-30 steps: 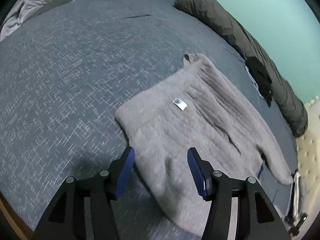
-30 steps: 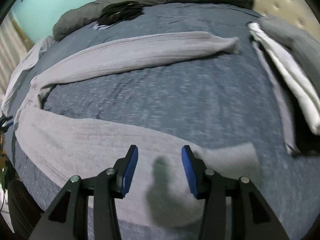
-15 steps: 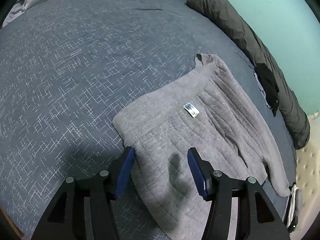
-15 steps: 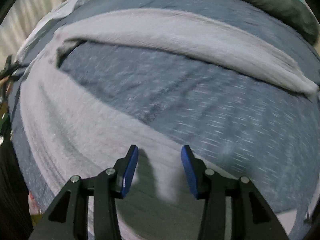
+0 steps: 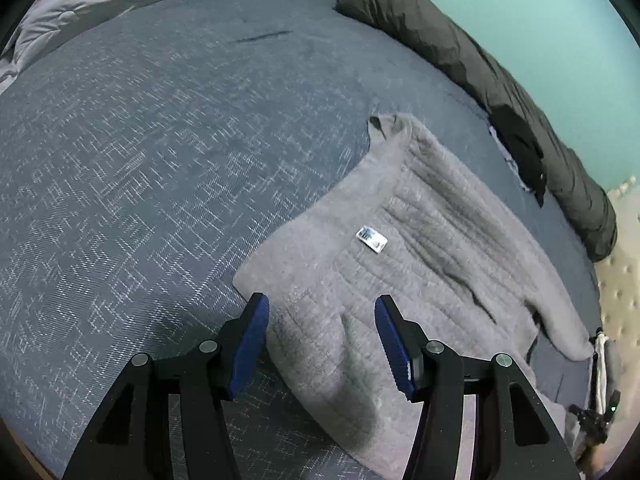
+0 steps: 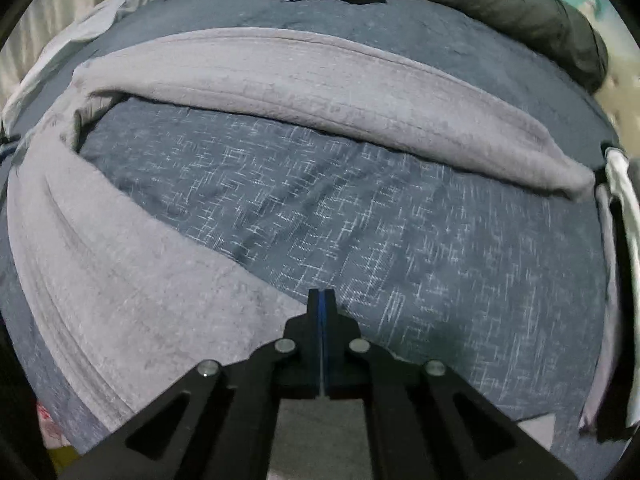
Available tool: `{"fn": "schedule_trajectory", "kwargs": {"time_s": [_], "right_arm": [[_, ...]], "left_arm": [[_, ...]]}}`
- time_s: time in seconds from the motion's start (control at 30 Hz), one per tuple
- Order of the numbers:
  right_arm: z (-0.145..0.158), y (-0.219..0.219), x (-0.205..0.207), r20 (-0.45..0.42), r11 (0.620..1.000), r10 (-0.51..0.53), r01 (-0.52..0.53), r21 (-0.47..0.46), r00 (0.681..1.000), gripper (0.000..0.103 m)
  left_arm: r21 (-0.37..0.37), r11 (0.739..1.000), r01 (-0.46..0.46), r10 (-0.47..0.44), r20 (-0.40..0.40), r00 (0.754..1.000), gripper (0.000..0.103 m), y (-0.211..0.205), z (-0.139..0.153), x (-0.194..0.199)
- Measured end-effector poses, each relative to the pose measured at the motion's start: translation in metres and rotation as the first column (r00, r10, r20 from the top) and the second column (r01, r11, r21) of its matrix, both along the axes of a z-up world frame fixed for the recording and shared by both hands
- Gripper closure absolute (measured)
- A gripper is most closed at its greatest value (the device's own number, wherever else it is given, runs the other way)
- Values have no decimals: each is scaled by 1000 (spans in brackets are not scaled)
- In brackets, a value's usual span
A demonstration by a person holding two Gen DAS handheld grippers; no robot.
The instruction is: Fold clothes
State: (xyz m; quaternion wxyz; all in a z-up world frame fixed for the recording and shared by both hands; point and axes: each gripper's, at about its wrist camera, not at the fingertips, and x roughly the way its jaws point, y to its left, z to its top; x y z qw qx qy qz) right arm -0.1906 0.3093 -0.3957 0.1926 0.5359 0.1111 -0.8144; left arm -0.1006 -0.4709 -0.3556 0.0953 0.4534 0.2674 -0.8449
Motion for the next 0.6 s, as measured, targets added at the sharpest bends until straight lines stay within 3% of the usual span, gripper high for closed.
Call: {"fn": "schedule_trajectory", "kwargs": {"time_s": [0.17,0.23,0.3,0.47,0.6], "right_arm": [[13,-52,-6,17,984,90,-86,-155,996,100],[14,-88,-11,32,971,152,-143,-194,988,90],[10,-124,-13,39,958,212,-199,-207,977,63],[-4,-214,-18,55,915,357,-337,-220,933,61],[-27,-250,-17,90,896,434,-420,-144,896,61]], "left_arm": [[-32,999,20,-20,-5,1000,44,6,6,-2],[-31,999,26,-26,-8,1000,44,5,7,-9],[-42,998,40,-41,-14,999,44,11,9,-13],[-63,995,80,-82,-25,996,44,23,15,-19],[-68,992,103,-105,-34,994,44,27,20,-18]]}}
